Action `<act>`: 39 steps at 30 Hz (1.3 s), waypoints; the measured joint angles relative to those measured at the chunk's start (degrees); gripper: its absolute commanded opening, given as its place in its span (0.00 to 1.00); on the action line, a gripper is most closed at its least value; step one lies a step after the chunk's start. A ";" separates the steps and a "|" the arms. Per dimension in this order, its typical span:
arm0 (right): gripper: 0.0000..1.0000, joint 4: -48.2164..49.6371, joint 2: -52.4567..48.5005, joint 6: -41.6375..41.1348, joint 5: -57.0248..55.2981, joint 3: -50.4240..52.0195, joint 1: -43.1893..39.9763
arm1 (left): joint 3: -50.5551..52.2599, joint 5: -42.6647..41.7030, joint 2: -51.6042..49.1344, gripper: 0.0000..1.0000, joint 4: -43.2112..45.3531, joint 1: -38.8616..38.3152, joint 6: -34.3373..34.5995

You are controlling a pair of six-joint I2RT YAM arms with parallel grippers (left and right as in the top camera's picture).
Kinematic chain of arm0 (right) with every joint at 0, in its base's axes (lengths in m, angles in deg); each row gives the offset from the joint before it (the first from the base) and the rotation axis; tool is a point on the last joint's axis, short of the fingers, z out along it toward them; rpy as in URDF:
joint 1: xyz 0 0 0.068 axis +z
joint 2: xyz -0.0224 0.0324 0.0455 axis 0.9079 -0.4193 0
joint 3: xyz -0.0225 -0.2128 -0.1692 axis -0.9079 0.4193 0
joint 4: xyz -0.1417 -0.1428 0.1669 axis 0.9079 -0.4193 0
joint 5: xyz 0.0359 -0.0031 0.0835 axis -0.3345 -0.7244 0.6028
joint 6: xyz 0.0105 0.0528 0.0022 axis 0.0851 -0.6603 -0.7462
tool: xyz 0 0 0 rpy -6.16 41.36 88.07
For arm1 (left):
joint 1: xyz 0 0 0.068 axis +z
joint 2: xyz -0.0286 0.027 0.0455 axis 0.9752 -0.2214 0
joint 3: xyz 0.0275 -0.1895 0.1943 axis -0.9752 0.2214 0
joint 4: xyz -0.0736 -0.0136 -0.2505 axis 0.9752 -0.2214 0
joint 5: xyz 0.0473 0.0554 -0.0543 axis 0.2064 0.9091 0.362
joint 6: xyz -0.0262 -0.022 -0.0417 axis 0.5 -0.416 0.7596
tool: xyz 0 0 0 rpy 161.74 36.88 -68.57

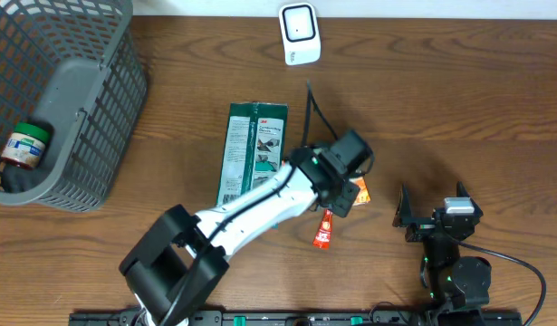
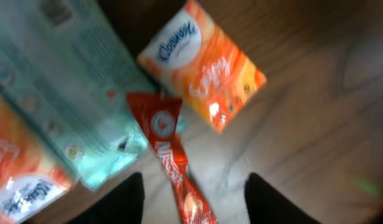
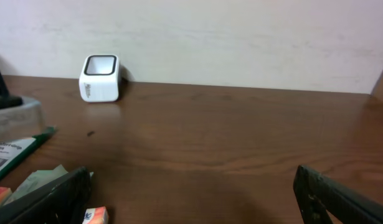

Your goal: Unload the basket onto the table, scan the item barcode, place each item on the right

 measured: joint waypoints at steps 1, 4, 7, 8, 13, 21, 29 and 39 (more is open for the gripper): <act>0.99 0.00 0.00 0.00 0.00 0.00 0.00 | 0.81 1.40 -0.04 0.46 1.42 -0.33 0.79; 0.99 0.00 0.00 0.00 0.00 0.00 0.00 | 2.69 4.85 -0.07 0.46 3.48 -0.66 3.32; 0.99 0.00 0.00 0.00 0.00 0.00 0.00 | 3.65 6.88 -0.07 0.46 2.56 -0.70 5.73; 0.99 0.00 0.00 0.00 0.00 0.00 0.00 | 3.85 7.21 -0.07 0.46 1.92 -0.79 6.34; 0.99 0.00 0.00 0.00 0.00 0.00 0.00 | 5.25 8.00 -0.07 0.45 0.57 -3.15 8.50; 0.99 0.00 0.00 0.00 -0.02 0.00 0.00 | 6.82 8.17 -0.07 0.45 1.57 -9.35 12.76; 0.99 0.00 0.00 0.00 -0.02 0.00 0.00 | 6.95 12.11 -0.96 0.45 3.96 -11.30 14.08; 0.99 0.00 0.00 0.00 0.00 0.00 0.00 | 6.99 14.56 -4.04 0.45 5.20 -11.54 14.99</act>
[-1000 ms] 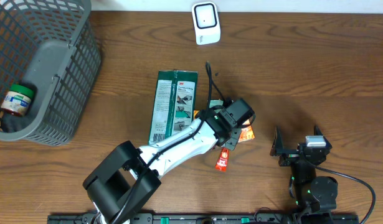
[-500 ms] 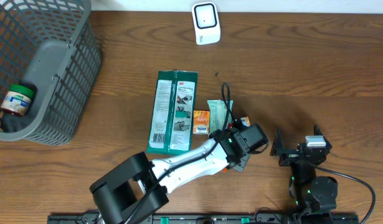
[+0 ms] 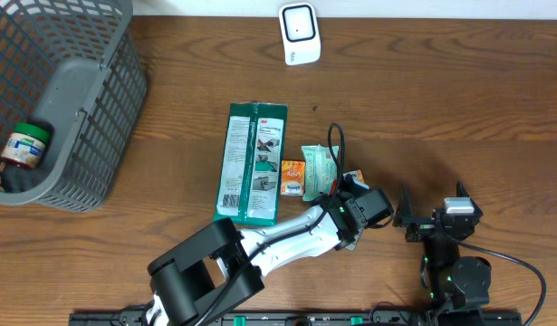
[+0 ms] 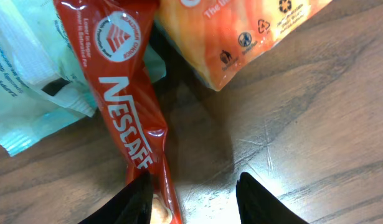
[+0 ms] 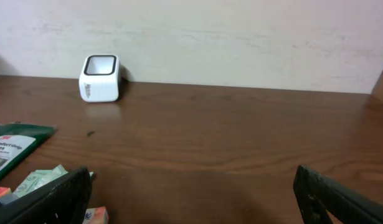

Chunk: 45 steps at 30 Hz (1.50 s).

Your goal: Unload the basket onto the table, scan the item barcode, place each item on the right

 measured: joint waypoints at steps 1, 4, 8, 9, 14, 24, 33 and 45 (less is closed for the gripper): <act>0.99 0.00 0.00 0.00 0.00 0.00 0.00 | 0.00 0.15 0.00 0.45 0.02 0.00 0.09; 0.99 0.00 0.00 0.00 0.00 0.00 0.00 | 0.00 0.92 0.00 0.45 0.00 0.00 0.13; 0.99 0.00 0.00 0.00 0.00 0.00 0.00 | 0.00 1.16 0.00 0.45 0.00 0.00 0.13; 0.99 0.00 0.00 0.00 -0.02 0.00 0.00 | 0.00 1.38 0.00 0.46 0.00 0.00 0.13; 0.99 0.00 0.00 0.00 0.00 0.00 0.00 | 0.00 2.62 0.00 0.46 -0.04 0.00 0.13; 0.99 0.00 0.00 0.00 0.00 0.00 0.00 | 0.00 5.22 0.00 0.46 -1.33 0.00 0.13; 0.99 0.00 0.00 0.00 0.00 0.00 0.00 | 0.00 5.97 0.00 0.46 -1.36 0.00 0.13; 0.99 0.00 0.00 0.00 -0.02 0.00 0.00 | 0.00 7.15 0.00 0.45 -1.73 0.00 0.13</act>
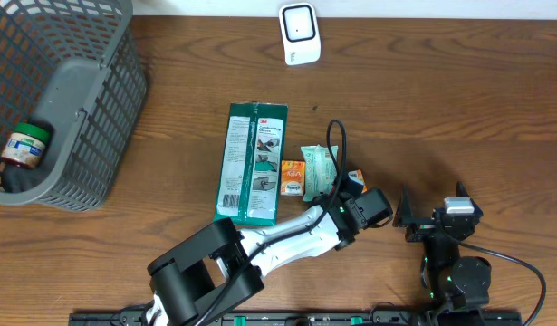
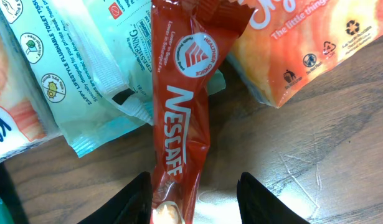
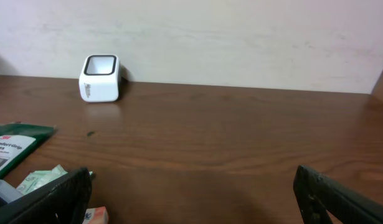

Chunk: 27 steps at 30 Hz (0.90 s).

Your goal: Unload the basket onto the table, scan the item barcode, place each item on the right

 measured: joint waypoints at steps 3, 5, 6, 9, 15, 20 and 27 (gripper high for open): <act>0.99 0.00 0.00 0.00 0.02 0.00 0.00 | 0.00 -0.02 0.00 0.45 -0.02 0.00 0.00; 0.99 0.00 0.00 0.00 0.02 0.00 0.00 | 0.00 -0.17 0.00 0.45 -0.02 0.00 0.00; 0.99 0.00 0.00 0.00 0.02 0.00 0.00 | 0.00 -0.24 0.00 0.45 -0.02 0.00 0.00; 0.99 0.00 0.00 0.00 0.02 0.00 0.00 | 0.00 -0.26 -0.37 0.45 0.00 0.00 0.00; 0.99 0.00 0.00 0.00 0.00 0.00 0.00 | 0.00 -0.63 -1.49 0.45 0.02 0.13 0.24; 0.99 0.00 0.00 0.00 0.02 0.00 0.00 | 0.00 -3.37 -1.53 0.25 0.52 1.99 0.28; 0.99 0.00 0.00 0.00 0.00 0.00 0.00 | 0.00 -6.19 -1.55 0.24 0.63 4.04 0.42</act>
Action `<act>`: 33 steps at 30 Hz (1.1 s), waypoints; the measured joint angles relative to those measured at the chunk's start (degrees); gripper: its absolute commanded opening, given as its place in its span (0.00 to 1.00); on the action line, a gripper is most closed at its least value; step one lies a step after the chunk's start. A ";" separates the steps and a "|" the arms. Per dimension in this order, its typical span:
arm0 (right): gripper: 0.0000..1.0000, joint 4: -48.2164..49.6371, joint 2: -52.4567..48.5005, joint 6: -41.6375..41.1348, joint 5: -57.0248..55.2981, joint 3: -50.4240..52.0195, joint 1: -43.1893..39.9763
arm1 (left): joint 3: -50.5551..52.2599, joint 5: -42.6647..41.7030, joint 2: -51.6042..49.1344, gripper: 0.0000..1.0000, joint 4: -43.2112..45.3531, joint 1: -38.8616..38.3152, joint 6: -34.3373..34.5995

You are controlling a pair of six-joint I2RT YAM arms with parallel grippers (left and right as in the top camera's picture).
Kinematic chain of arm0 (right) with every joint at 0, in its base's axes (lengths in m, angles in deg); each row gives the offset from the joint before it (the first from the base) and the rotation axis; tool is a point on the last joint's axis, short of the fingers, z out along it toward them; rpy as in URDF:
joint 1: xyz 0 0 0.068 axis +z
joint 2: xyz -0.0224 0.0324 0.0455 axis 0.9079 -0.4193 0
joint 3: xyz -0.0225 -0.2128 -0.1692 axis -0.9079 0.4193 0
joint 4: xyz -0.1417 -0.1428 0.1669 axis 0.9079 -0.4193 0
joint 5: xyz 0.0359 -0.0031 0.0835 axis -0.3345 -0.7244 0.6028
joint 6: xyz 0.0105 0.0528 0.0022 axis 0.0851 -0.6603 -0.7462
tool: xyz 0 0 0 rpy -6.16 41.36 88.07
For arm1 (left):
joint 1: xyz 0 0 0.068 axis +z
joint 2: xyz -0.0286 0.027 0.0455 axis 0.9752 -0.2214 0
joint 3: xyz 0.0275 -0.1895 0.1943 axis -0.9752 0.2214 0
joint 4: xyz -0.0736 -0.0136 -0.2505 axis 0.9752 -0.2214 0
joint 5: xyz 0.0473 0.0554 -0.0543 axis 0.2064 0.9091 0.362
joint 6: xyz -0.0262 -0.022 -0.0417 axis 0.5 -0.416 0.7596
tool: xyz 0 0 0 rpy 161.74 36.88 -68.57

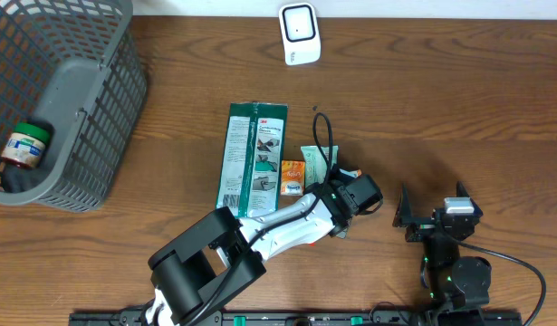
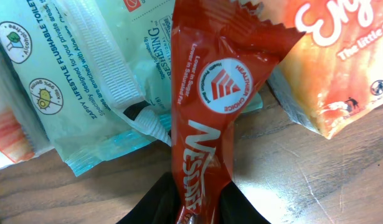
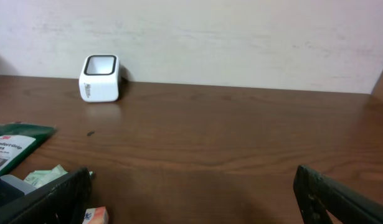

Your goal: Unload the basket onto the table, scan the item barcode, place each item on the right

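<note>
A red Nescafe stick sachet (image 2: 210, 124) lies on the table, its top end resting on a teal wipes pack (image 2: 98, 81) beside an orange tissue pack (image 2: 340, 62). My left gripper (image 2: 194, 202) is shut on the sachet's lower end, the black fingers (image 2: 157, 202) pressed against both sides of it. Overhead, the left gripper (image 1: 352, 194) sits low right of the packs. The white barcode scanner (image 1: 299, 33) stands at the table's far edge and also shows as a scanner (image 3: 101, 78) in the right wrist view. My right gripper (image 3: 191, 199) rests open and holds nothing.
A long green package (image 1: 253, 163) lies left of the small packs. A grey wire basket (image 1: 74, 109) at the far left holds a small jar (image 1: 24, 145). The right arm (image 1: 446, 226) is parked near the front right edge.
The left fingers stood apart on either side of the sachet; now they are shut on its lower end. The left gripper sits slightly nearer the packs. The right arm has not moved.
The left gripper was open above the sachet and tissue packs. Then it was low at the sachet, fingers still apart, then straddling its lower end. Now it grips the sachet, which still lies on the table. The right gripper stayed open and still.
</note>
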 measured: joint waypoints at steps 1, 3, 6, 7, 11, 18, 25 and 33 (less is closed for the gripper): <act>0.99 0.00 0.00 0.00 0.02 0.00 0.00 | 0.00 -0.07 0.00 0.24 0.00 0.00 0.00; 0.99 0.00 0.00 0.00 0.02 0.00 0.00 | -0.07 -0.11 0.09 0.24 -0.28 0.00 -0.02; 0.99 0.00 0.00 0.00 0.02 0.00 0.00 | -0.17 -0.63 0.44 0.24 -2.12 0.15 -0.07; 0.99 0.00 0.00 0.00 0.02 0.00 0.00 | -0.17 -1.07 0.72 0.24 -2.60 0.20 -0.22; 0.99 0.00 0.00 0.00 0.02 0.00 0.00 | -0.17 -6.58 4.81 0.23 -2.05 1.64 -0.92; 0.99 0.02 0.00 0.00 0.02 0.00 0.00 | -1.68 -29.44 11.85 0.27 4.57 10.93 -3.06; 0.99 0.00 0.00 0.00 0.00 0.00 0.00 | -1.66 -34.97 11.39 0.54 -2.86 17.16 -6.32; 0.99 0.00 0.00 0.00 0.02 0.00 0.00 | 1.29 -18.91 10.80 0.59 -6.58 7.17 -5.79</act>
